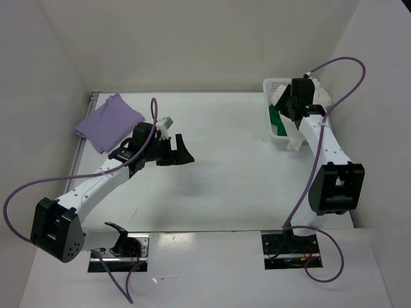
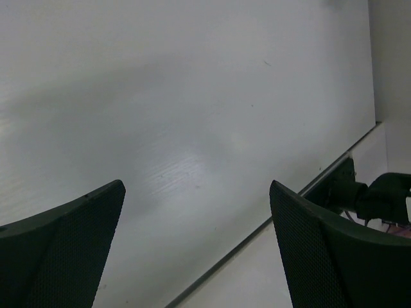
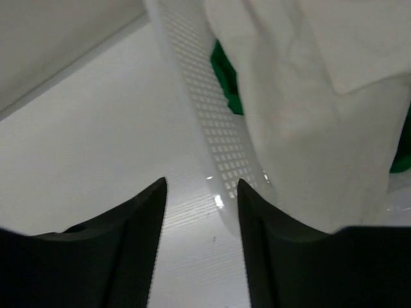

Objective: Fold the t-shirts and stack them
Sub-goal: Pick up the crumpled T-shirt from the bin, then move the crumpled T-shirt to the center of the board.

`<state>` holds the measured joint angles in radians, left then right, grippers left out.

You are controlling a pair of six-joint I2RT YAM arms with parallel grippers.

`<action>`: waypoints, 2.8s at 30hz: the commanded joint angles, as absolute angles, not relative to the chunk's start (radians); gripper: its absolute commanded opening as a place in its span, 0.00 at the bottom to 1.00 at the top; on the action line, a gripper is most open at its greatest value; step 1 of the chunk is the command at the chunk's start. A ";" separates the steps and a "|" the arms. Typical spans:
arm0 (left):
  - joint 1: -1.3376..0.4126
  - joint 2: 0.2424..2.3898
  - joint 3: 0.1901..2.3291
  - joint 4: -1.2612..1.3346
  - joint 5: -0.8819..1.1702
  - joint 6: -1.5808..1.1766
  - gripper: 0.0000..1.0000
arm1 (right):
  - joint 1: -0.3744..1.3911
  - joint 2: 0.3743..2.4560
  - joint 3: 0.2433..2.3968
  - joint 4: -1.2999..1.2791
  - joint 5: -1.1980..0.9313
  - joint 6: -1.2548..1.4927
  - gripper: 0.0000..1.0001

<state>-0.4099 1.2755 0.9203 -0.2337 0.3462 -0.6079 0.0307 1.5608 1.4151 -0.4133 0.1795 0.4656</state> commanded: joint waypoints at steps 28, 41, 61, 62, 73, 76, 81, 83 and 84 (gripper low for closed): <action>-0.425 1.255 0.871 -0.244 0.442 -0.572 1.00 | -0.021 1.675 1.618 -0.465 0.239 0.407 0.00; -0.425 1.318 0.943 -0.298 0.397 -0.572 1.00 | -0.012 1.293 1.687 -0.499 -0.253 0.503 0.00; 0.060 1.387 0.985 -0.272 0.529 -0.644 1.00 | 0.342 1.315 2.029 -0.103 -0.818 0.972 0.00; 0.060 1.387 0.997 -0.272 0.529 -0.653 1.00 | 0.342 1.315 2.048 -0.103 -0.828 1.000 0.00; 0.095 1.387 1.049 -0.282 0.486 -0.654 1.00 | 0.420 1.276 1.677 -0.138 -0.684 0.921 0.00; 0.109 1.396 1.049 -0.282 0.495 -0.630 1.00 | 0.408 1.298 1.423 -0.213 -0.562 0.782 0.02; 0.054 1.387 1.026 -0.325 0.405 -0.548 1.00 | 0.367 1.379 1.304 -0.258 -0.278 0.690 0.01; 0.028 1.368 1.000 -0.337 0.368 -0.528 1.00 | 0.322 1.379 1.293 -0.235 -0.278 0.680 0.01; 0.017 1.368 0.991 -0.350 0.368 -0.514 1.00 | 0.298 1.367 1.293 -0.216 -0.294 0.680 0.01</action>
